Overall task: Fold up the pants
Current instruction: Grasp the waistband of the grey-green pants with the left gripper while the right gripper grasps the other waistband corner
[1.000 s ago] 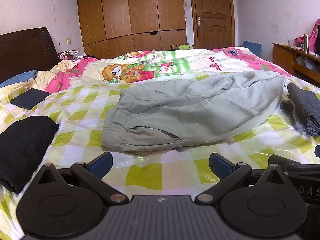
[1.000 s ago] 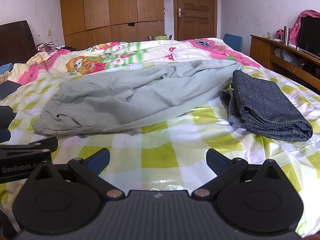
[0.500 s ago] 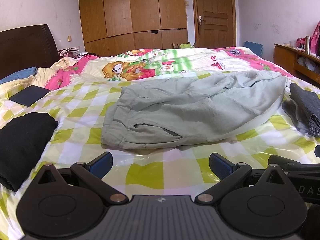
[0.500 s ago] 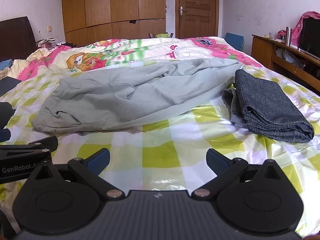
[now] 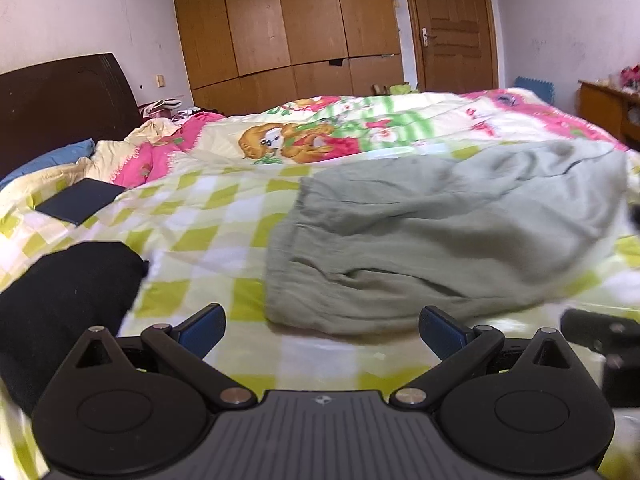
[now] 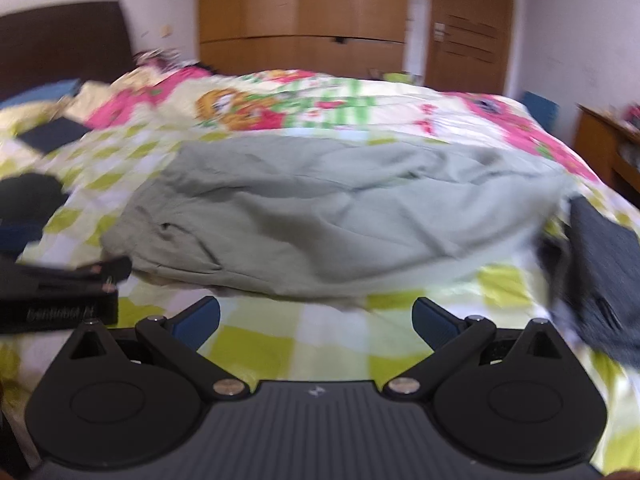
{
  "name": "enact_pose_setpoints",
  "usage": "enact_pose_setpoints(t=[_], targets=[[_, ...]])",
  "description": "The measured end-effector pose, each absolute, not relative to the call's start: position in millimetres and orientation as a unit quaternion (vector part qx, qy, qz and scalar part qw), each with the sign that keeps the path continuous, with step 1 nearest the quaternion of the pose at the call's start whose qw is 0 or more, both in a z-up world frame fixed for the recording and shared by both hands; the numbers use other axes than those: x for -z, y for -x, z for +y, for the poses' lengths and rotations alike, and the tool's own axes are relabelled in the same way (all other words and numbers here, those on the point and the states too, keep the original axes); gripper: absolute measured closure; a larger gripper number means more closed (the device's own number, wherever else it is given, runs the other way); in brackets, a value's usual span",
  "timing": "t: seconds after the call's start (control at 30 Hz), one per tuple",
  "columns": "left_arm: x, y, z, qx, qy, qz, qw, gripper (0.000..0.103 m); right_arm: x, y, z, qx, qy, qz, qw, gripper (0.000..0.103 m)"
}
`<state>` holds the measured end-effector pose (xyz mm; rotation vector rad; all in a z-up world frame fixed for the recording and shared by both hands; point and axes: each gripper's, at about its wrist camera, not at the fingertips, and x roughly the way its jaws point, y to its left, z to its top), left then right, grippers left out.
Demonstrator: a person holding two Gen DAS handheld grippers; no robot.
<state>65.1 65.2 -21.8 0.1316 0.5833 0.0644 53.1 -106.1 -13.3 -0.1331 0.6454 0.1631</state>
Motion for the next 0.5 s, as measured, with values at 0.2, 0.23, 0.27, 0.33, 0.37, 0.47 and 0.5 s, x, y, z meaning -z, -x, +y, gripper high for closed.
enact_pose_setpoints(t=[0.2,0.23,0.27,0.33,0.37,0.47,0.5], targets=[[44,-112,80,0.001,-0.098,0.312,0.945,0.000,28,-97,-78,-0.163,0.112,0.332,0.922,0.006],[48,-117,81,0.007,-0.102,0.320,0.942,0.005,29,-102,-74,-0.178,0.124,0.331,0.918,0.008],[53,-124,83,0.014,-0.104,0.332,0.937,0.014,31,-107,-69,-0.190,0.137,0.330,0.914,0.008],[60,-133,88,0.038,-0.093,0.352,0.931,0.024,37,-117,-63,-0.210,0.158,0.332,0.906,0.008],[62,-137,90,0.045,-0.086,0.355,0.930,0.025,40,-122,-61,-0.217,0.166,0.334,0.902,0.011],[60,-138,93,0.056,-0.095,0.353,0.929,0.043,48,-137,-57,-0.234,0.177,0.355,0.888,0.034],[59,-138,95,0.056,-0.100,0.356,0.928,0.050,49,-141,-57,-0.243,0.176,0.363,0.882,0.039]])
